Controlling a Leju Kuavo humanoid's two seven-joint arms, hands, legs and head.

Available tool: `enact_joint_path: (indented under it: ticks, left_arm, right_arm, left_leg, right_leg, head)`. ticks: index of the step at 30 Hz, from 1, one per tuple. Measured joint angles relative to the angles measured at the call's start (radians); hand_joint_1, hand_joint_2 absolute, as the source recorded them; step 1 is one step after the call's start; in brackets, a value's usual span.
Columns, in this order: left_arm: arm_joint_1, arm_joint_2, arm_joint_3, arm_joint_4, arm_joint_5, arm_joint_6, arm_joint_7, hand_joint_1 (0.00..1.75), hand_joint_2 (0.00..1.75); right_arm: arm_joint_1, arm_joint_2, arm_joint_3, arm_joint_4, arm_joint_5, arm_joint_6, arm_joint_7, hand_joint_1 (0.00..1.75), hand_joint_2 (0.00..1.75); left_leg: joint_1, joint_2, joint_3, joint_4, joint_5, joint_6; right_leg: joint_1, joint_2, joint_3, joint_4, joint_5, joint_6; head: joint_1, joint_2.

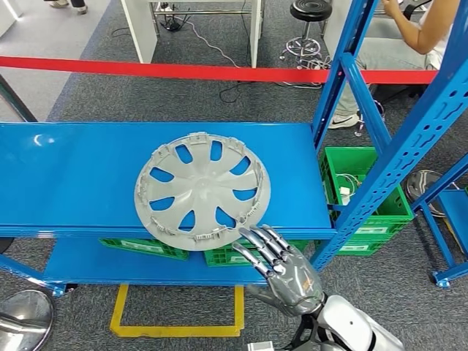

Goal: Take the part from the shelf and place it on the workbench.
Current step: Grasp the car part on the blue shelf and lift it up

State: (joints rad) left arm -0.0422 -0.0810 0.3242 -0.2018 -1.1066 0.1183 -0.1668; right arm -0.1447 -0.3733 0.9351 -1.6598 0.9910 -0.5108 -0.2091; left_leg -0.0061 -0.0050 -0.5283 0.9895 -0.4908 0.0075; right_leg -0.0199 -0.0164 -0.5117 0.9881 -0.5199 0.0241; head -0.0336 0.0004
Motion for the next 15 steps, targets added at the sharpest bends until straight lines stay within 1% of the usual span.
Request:
enact_joint_path:
  ticks: [7, 11, 15]
  left_arm:
    - [0.0, 0.0, -0.003, 0.0, 0.002, -0.002, -0.007, 0.0, 0.0]
    - [-0.004, 0.004, -0.009, 0.0, 0.003, -0.037, -0.013, 0.0, 0.0]
    - [-0.009, 0.01, -0.017, 0.0, 0.001, -0.064, -0.014, 0.0, 0.0]
  right_arm:
    - [-0.008, 0.032, -0.007, 0.011, -0.042, 0.005, 0.004, 0.0, 1.75]
    - [-0.017, 0.077, -0.039, 0.036, -0.031, 0.02, 0.035, 0.0, 1.75]
    - [-0.052, 0.124, -0.073, 0.097, 0.001, 0.033, 0.059, 0.0, 1.75]
  left_leg:
    - [0.0, 0.0, 0.0, 0.0, 0.0, 0.0]
    - [0.0, 0.0, 0.0, 0.0, 0.0, 0.0]
    - [0.0, 0.0, 0.0, 0.0, 0.001, 0.0]
  right_leg:
    - [0.0, 0.0, 0.0, 0.0, 0.0, 0.0]
    - [0.0, 0.0, 0.0, 0.0, 0.0, 0.0]
    - [0.0, 0.0, 0.0, 0.0, 0.001, 0.0]
  head:
    - [0.0, 0.0]
    - [0.0, 0.0]
    - [0.0, 0.0]
